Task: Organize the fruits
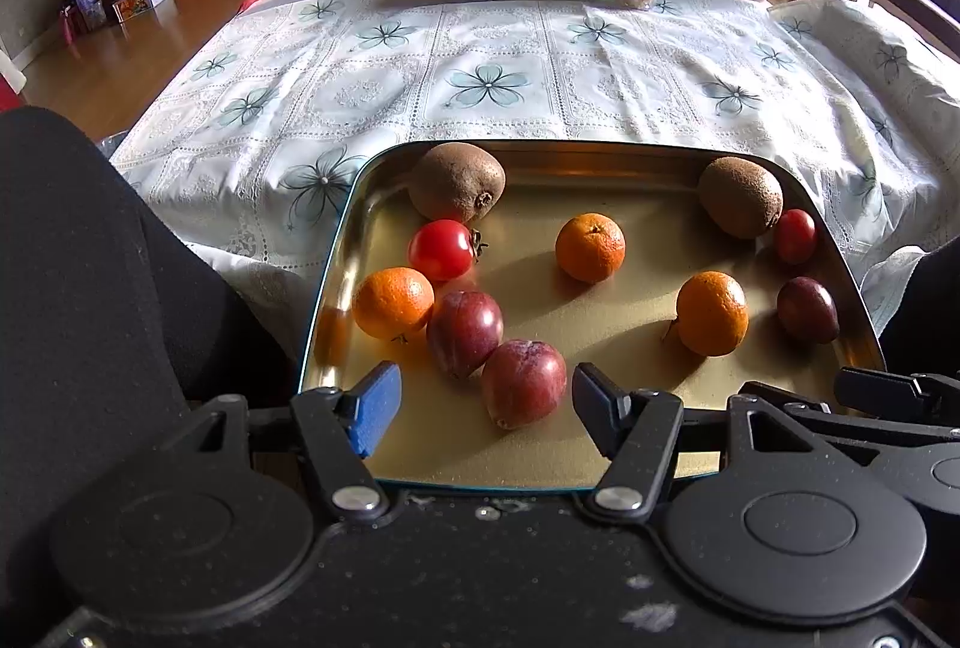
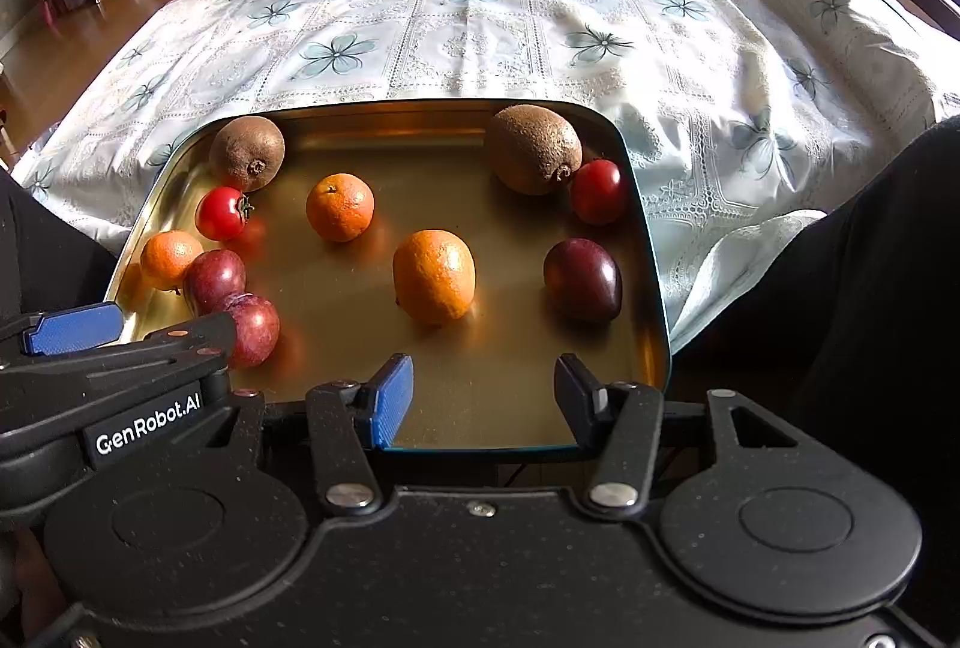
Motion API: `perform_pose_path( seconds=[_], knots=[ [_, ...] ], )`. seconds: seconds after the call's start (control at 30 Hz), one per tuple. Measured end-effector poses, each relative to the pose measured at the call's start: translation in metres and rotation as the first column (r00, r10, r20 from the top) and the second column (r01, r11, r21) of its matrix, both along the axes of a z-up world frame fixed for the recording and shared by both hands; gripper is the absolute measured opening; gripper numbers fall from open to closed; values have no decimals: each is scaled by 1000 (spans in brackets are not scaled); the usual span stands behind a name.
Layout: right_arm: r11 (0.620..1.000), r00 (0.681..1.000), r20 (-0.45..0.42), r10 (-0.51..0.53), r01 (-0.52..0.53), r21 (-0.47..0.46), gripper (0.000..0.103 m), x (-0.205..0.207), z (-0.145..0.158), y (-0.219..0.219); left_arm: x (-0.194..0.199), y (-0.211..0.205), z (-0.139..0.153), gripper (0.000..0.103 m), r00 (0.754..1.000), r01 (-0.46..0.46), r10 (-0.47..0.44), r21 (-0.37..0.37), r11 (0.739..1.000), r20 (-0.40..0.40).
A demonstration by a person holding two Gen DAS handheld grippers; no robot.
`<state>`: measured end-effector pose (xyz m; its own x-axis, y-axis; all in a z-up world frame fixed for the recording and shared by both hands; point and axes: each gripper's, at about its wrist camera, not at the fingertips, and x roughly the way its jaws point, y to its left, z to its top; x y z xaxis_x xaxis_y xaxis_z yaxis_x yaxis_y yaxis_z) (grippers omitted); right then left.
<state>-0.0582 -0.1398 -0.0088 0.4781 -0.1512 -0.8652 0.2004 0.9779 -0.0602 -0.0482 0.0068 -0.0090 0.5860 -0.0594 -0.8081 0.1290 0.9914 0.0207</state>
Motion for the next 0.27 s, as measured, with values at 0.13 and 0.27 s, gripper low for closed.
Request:
perform_pose_path(
  seconds=[0.13,0.27],
  knots=[
    [1000,1000,1,-1,1,0,59,0,0,0,0,-1,-1,66,1000,-1,1,3,1000,-1],
    [1000,1000,1,-1,1,0,59,0,0,0,1,-1,-1,66,1000,-2,2,4,1000,-3]
  ],
)
